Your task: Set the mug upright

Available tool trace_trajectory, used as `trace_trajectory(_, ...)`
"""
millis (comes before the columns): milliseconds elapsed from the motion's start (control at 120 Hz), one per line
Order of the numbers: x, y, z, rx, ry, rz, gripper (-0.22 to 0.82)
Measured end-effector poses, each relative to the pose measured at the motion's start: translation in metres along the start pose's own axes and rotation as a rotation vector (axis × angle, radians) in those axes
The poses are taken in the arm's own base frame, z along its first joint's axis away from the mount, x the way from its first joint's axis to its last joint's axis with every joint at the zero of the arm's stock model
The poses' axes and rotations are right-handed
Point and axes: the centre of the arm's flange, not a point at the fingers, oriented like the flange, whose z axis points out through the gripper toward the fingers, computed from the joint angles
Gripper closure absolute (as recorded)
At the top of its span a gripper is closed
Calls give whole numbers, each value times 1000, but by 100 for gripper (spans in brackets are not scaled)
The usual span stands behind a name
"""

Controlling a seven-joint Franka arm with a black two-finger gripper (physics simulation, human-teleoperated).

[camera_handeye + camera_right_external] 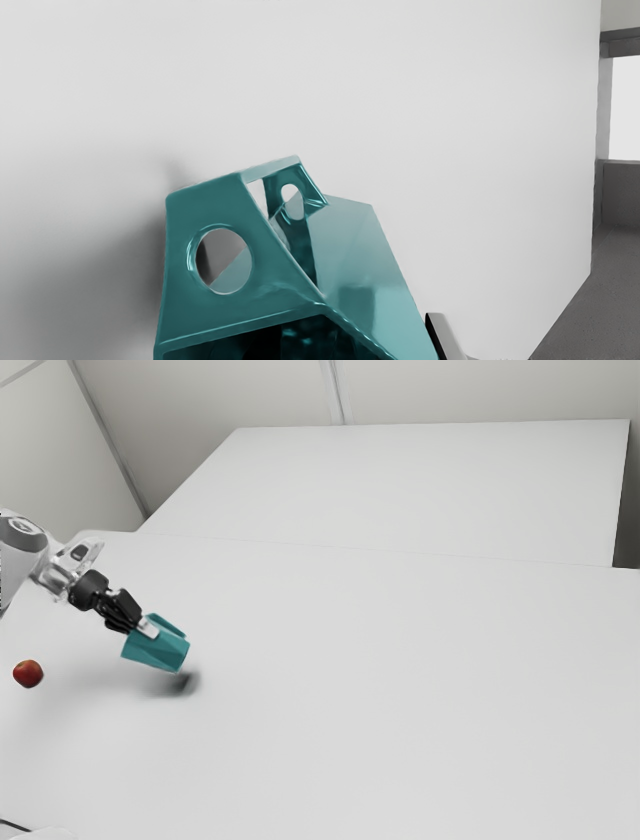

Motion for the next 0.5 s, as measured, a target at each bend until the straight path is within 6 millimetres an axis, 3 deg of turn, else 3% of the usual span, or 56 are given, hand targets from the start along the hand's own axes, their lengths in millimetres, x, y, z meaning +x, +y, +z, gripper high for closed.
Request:
trace_trajectory(192,18,71,22,229,-80,123,78)
trace_trajectory(392,48,139,83,451,-172,276,78)
trace_trajectory(500,53,171,116,540,-197,340,78)
